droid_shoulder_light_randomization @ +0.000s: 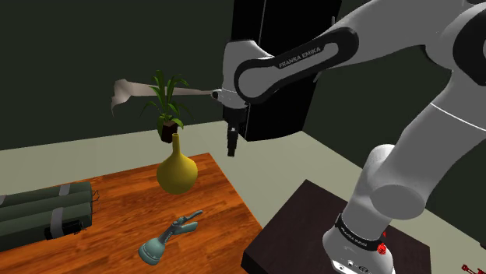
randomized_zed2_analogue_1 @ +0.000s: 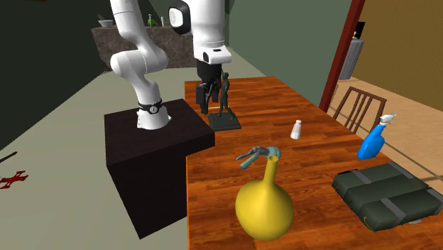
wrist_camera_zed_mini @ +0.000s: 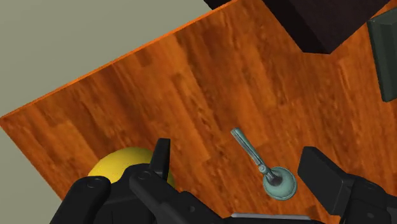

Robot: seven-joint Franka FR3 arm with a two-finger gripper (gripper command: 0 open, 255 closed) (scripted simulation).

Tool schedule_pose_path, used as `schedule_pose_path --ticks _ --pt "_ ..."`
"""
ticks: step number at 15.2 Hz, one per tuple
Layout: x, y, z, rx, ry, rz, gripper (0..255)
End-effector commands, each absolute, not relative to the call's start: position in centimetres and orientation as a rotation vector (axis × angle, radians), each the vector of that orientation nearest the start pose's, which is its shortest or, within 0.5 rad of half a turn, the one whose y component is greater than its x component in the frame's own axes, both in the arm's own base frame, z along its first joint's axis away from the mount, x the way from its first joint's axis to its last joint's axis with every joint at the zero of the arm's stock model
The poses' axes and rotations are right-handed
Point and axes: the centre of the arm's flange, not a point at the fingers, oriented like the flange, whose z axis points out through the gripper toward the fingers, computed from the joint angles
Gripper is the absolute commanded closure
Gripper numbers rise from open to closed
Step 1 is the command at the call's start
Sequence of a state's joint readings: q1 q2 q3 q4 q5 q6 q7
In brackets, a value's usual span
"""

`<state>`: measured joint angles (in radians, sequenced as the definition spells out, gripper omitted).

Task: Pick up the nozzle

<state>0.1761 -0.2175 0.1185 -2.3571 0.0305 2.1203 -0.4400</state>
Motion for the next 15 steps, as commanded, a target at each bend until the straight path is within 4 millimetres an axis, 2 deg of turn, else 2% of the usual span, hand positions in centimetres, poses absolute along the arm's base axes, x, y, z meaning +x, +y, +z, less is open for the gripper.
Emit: schedule_pose_path --ticks 1,8,15 --pt "45.5 15.3 39.4 -2.904 -1.186 0.032 0" --pt "47.8 21.2 32.8 -2.762 -1.47 0.039 0" --pt "48.8 27.6 26.2 -2.591 -1.738 0.045 0"
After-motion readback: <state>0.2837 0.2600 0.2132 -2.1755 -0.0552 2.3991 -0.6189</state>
